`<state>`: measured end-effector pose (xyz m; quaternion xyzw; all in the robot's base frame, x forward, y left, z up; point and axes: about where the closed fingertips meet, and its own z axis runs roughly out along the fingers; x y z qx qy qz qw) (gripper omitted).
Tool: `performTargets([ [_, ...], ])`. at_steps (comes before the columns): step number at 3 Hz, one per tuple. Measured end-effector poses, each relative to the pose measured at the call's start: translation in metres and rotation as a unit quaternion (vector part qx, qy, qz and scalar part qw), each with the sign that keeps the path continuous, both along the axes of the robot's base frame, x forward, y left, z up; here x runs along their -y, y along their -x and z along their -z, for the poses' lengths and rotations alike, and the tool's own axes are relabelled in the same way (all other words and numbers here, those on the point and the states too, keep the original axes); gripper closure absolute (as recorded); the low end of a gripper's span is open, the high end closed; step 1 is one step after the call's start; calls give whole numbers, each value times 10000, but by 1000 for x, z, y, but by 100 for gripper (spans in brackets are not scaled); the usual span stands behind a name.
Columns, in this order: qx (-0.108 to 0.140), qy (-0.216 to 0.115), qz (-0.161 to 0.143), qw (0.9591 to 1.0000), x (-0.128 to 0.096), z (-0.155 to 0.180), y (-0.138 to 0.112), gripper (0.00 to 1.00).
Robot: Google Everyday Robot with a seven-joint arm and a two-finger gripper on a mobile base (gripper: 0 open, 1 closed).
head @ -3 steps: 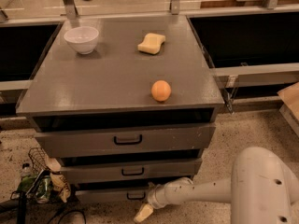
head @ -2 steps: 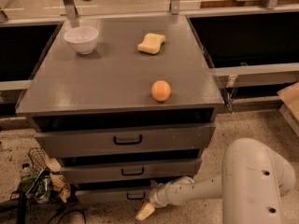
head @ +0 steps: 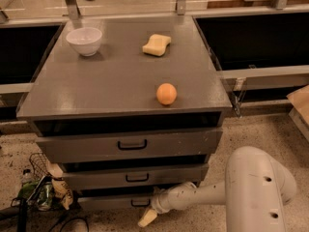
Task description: Open bottom drawer
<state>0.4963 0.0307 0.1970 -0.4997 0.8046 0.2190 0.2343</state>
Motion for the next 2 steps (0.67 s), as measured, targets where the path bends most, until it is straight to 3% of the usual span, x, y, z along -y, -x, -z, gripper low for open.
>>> performTargets([
  [2, -45, -373, -254, 9990, -6, -20, 17, 0],
])
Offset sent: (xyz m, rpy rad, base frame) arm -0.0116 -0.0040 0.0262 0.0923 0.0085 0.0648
